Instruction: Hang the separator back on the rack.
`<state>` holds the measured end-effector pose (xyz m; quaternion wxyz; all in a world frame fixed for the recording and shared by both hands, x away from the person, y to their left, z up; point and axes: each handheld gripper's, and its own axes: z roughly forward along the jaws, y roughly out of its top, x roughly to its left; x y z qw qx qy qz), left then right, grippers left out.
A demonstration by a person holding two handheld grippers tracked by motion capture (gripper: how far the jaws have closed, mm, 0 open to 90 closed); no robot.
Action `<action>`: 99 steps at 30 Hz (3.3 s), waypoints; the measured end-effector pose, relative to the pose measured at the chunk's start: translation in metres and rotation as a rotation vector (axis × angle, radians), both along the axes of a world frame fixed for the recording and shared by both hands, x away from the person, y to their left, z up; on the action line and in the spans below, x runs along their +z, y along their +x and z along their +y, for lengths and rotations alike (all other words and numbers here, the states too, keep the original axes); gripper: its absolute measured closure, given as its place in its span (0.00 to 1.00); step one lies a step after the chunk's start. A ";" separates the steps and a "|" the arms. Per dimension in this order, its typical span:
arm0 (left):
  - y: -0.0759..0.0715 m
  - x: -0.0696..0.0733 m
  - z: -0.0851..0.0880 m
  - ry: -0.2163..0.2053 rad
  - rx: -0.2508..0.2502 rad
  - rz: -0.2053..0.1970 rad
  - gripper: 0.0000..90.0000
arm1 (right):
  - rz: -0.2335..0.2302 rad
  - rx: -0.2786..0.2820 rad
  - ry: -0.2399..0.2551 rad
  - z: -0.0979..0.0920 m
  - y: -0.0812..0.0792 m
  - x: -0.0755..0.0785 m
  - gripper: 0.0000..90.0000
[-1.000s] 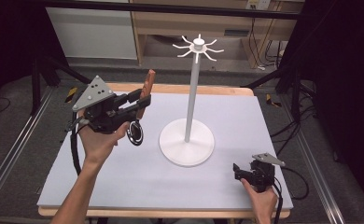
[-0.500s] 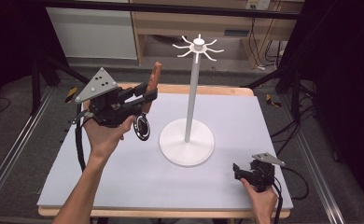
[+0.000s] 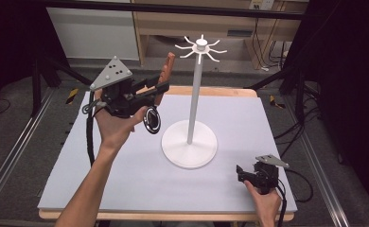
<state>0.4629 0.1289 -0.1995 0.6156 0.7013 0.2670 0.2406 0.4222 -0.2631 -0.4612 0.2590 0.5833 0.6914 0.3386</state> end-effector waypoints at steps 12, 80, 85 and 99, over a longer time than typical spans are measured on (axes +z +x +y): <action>0.009 0.003 -0.012 0.003 -0.002 0.007 0.75 | 0.002 0.000 0.004 0.000 0.000 0.000 0.13; 0.022 -0.030 -0.022 0.054 0.038 0.025 0.60 | 0.010 -0.008 0.005 -0.002 0.001 -0.001 0.13; 0.015 -0.041 -0.009 0.069 0.046 0.035 0.55 | 0.011 -0.001 0.002 -0.001 0.001 -0.002 0.13; 0.008 -0.097 0.024 0.143 0.085 0.102 0.47 | 0.015 -0.005 0.001 0.000 0.001 -0.003 0.13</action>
